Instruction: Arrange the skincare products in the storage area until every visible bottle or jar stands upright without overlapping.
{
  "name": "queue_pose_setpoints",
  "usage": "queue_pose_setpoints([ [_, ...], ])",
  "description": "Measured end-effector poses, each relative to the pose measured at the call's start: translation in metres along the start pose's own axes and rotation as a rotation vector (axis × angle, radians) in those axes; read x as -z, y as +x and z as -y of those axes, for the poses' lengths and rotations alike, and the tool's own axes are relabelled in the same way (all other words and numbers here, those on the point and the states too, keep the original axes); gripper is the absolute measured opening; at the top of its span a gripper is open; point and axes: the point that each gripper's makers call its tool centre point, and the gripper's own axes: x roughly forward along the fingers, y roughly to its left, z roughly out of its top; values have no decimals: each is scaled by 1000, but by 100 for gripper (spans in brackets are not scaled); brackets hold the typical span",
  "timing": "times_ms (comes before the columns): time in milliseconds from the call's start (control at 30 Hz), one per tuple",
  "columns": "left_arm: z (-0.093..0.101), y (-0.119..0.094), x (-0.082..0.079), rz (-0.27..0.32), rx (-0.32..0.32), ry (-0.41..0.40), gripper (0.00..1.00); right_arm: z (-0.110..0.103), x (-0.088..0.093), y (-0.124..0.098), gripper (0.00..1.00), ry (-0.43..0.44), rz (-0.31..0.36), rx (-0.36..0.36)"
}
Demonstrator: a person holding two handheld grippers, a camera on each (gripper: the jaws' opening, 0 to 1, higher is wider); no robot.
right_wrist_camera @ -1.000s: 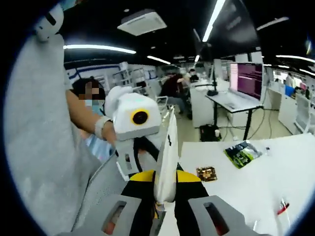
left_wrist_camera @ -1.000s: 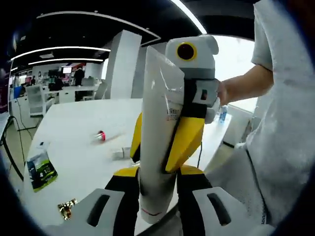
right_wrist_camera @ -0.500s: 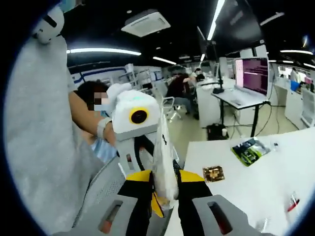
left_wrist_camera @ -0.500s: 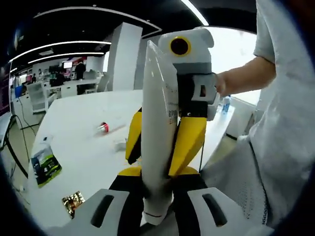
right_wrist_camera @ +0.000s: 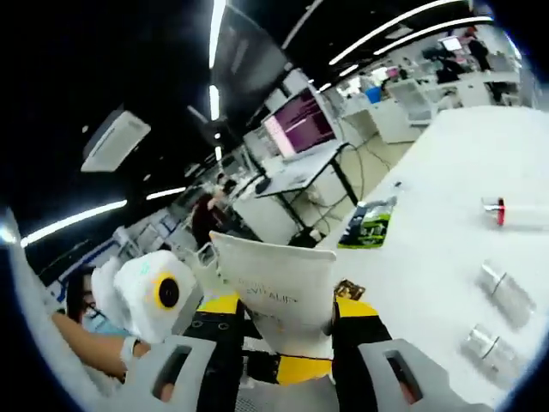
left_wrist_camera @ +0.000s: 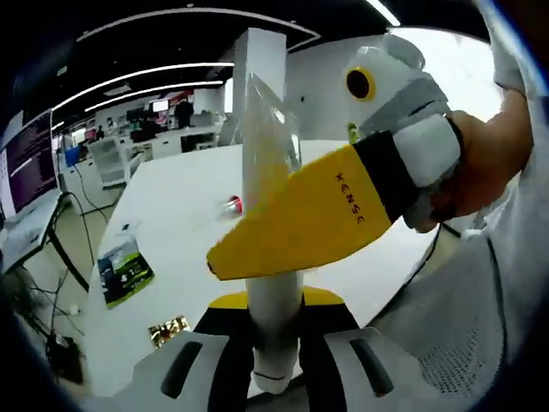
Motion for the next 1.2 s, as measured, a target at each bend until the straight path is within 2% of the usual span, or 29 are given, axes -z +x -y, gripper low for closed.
queue_pose_setpoints([
  [67, -1, 2, 4, -16, -22, 32, 15, -1, 1, 6, 42, 31, 9, 17],
  [133, -1, 3, 7, -32, -25, 28, 15, 7, 6, 8, 38, -17, -15, 74],
  [167, -2, 2, 7, -32, -29, 30, 15, 6, 4, 11, 37, -17, -1, 67],
  [233, -3, 2, 10, -49, -36, 17, 15, 7, 6, 13, 36, -15, -20, 65],
  [467, -7, 2, 8, -33, -53, -16, 18, 5, 3, 14, 33, -84, -14, 40],
  [667, -8, 3, 3, -2, -74, 46, 20, 0, 1, 8, 31, -168, -20, 17],
  [800, -12, 0, -6, 44, -91, 78, 21, -5, -5, 8, 31, -239, -8, 4],
  [1000, -18, -3, -12, 79, -111, 59, 20, -12, -10, 10, 31, -326, -1, -9],
  [1100, -22, -5, -9, 61, -109, 46, 18, -11, -9, 14, 33, -291, 4, 0],
  [1167, -23, -5, -8, 52, -122, 41, 17, -13, -11, 16, 34, -285, 45, 14],
  [1200, -23, -5, -7, 47, -121, 22, 17, -13, -9, 16, 35, -289, 40, 20],
])
